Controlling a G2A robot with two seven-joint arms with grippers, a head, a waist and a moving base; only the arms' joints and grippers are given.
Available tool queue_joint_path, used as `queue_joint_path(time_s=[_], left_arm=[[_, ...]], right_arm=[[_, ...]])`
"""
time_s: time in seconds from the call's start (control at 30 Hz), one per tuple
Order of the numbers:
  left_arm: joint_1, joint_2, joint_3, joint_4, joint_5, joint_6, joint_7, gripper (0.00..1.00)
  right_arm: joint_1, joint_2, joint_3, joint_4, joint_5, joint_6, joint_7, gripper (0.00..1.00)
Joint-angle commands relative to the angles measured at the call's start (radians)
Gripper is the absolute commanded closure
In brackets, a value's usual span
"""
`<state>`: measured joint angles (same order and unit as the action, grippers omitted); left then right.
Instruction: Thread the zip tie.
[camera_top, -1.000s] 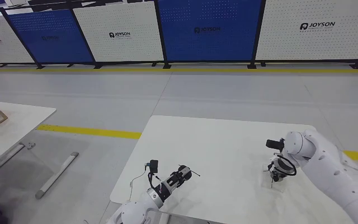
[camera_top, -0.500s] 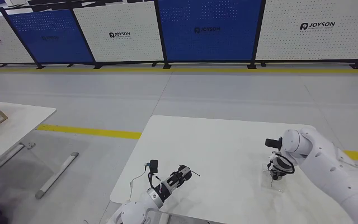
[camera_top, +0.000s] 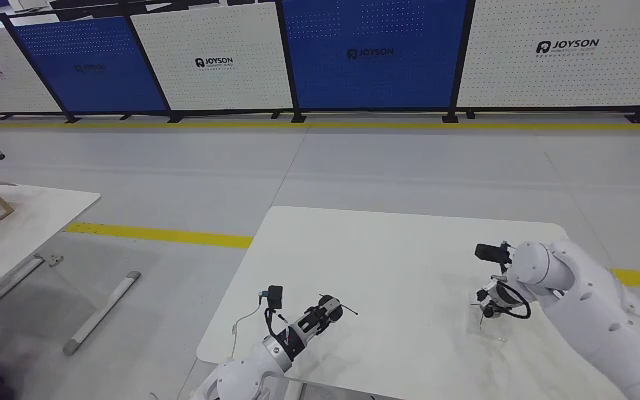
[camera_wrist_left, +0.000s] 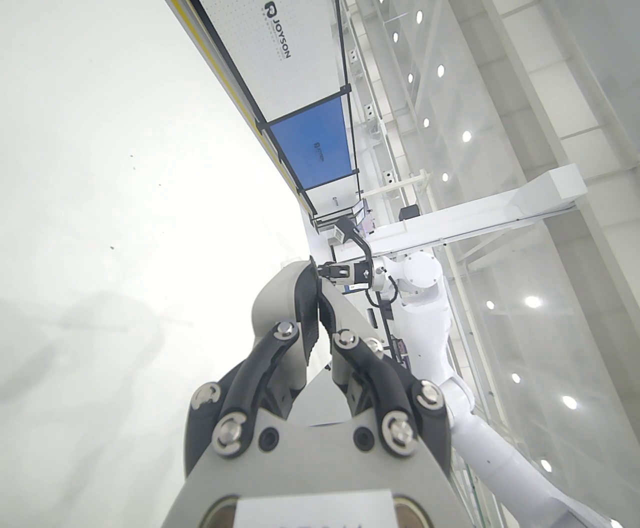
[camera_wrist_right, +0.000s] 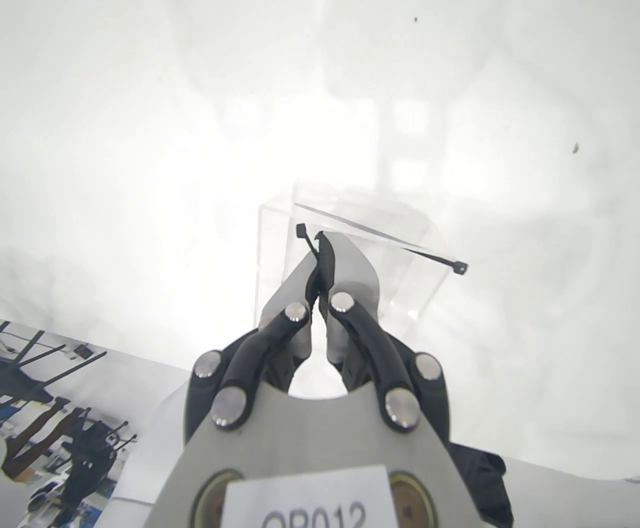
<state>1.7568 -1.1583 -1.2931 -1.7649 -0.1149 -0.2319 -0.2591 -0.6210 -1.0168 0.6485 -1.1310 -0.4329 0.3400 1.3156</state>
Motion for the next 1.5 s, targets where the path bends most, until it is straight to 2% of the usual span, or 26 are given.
queue_joint_path(time_s=[0.0,0.13,0.23,0.3,0.87,0.97,1.07,1.13,1.3,1.37,1.47], left_arm=[[0.000,0.000,0.000,0.000,0.000,0.000,0.000,1.00],[0.000,0.000,0.000,0.000,0.000,0.000,0.000,1.00],[0.000,0.000,0.000,0.000,0.000,0.000,0.000,1.00],[0.000,0.000,0.000,0.000,0.000,0.000,0.000,1.00],[0.000,0.000,0.000,0.000,0.000,0.000,0.000,1.00],[0.000,0.000,0.000,0.000,0.000,0.000,0.000,1.00],[0.000,0.000,0.000,0.000,0.000,0.000,0.000,1.00],[0.000,0.000,0.000,0.000,0.000,0.000,0.000,1.00],[0.000,0.000,0.000,0.000,0.000,0.000,0.000,1.00],[0.000,0.000,0.000,0.000,0.000,0.000,0.000,1.00],[0.000,0.000,0.000,0.000,0.000,0.000,0.000,1.00]], right_arm=[[-0.054,0.021,0.068,-0.067,-0.028,0.000,-0.002,1.00],[-0.175,0.056,0.219,-0.200,-0.094,0.000,0.004,1.00],[-0.267,0.067,0.335,-0.286,-0.137,0.000,-0.037,1.00],[-0.326,0.068,0.391,-0.341,-0.169,0.000,-0.057,1.00],[-0.334,0.067,0.399,-0.348,-0.175,0.000,-0.056,1.00],[-0.355,0.066,0.410,-0.374,-0.163,-0.011,-0.127,1.00],[-0.404,0.073,0.461,-0.433,-0.138,-0.022,-0.200,1.00],[-0.449,0.081,0.508,-0.478,-0.106,-0.048,-0.241,1.00],[-0.569,0.097,0.605,-0.576,-0.026,-0.161,-0.308,1.00],[-0.590,0.100,0.619,-0.576,0.006,-0.211,-0.285,1.00],[-0.588,0.101,0.619,-0.568,0.015,-0.221,-0.267,1.00]])
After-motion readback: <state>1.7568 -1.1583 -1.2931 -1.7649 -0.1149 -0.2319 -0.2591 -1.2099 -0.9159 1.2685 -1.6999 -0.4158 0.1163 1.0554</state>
